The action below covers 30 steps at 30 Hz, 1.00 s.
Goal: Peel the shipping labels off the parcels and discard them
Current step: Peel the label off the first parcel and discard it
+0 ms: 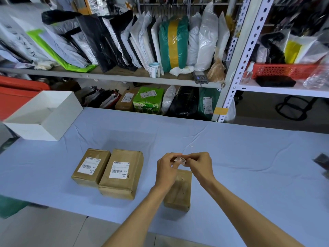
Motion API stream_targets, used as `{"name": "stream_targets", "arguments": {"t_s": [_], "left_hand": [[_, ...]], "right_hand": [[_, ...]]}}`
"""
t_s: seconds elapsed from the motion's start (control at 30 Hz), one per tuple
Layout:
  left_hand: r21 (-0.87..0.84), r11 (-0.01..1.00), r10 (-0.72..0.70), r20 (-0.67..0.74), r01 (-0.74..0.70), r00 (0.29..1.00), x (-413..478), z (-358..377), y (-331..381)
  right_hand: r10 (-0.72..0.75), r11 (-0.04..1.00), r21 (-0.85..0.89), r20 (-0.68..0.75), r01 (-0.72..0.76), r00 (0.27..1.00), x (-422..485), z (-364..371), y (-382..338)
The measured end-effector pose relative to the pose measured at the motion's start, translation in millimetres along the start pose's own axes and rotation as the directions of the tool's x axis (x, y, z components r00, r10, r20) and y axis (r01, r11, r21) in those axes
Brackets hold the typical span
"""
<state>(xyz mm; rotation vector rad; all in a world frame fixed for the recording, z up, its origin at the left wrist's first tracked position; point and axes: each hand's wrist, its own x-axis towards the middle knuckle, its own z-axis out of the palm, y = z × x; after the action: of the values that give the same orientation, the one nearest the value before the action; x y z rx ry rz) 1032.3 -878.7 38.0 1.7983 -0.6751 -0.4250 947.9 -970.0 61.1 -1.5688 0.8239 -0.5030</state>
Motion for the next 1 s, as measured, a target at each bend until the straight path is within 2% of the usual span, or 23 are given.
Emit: {"name": "stream_targets", "arguments": {"t_s": [0.1, 0.33, 0.43, 0.6, 0.73, 0.93, 1.0], "left_hand": [[0.019, 1.000, 0.009, -0.012, -0.009, 1.000, 0.0, -3.6, -1.3], [0.026, 1.000, -0.009, 0.032, 0.008, 0.999, 0.4, -7.6, -0.3], [-0.090, 0.994, -0.062, 0.035, 0.065, 0.997, 3.1, -11.4, 3.1], [-0.296, 0.929, -0.178, 0.164, 0.220, 0.970, 7.1, -19.1, 3.7], [-0.348, 0.912, -0.164, 0.170, 0.215, 0.972, 5.0, -16.3, 8.8], [-0.351, 0.894, -0.255, 0.107, 0.277, 0.961, -0.4, -13.3, 8.6], [-0.351, 0.896, -0.251, 0.103, 0.271, 0.963, -1.4, -12.9, 8.0]], "right_hand": [[-0.033, 0.998, 0.063, 0.091, 0.027, 0.995, 0.5, -3.2, 0.3], [-0.008, 0.986, 0.167, 0.051, -0.001, 0.999, 3.2, -7.6, 3.1], [-0.021, 0.995, 0.100, 0.021, 0.019, 1.000, 3.9, -4.9, 5.8], [-0.080, 0.993, -0.073, 0.114, 0.089, 0.990, 11.7, -13.8, -1.7], [-0.103, 0.975, -0.179, 0.179, 0.135, 0.979, 16.4, -21.9, -9.0], [-0.090, 0.972, -0.194, 0.202, 0.130, 0.975, 8.6, -15.3, -3.0], [-0.078, 0.985, -0.138, 0.198, 0.107, 0.977, 7.9, -13.8, -1.7]]}}
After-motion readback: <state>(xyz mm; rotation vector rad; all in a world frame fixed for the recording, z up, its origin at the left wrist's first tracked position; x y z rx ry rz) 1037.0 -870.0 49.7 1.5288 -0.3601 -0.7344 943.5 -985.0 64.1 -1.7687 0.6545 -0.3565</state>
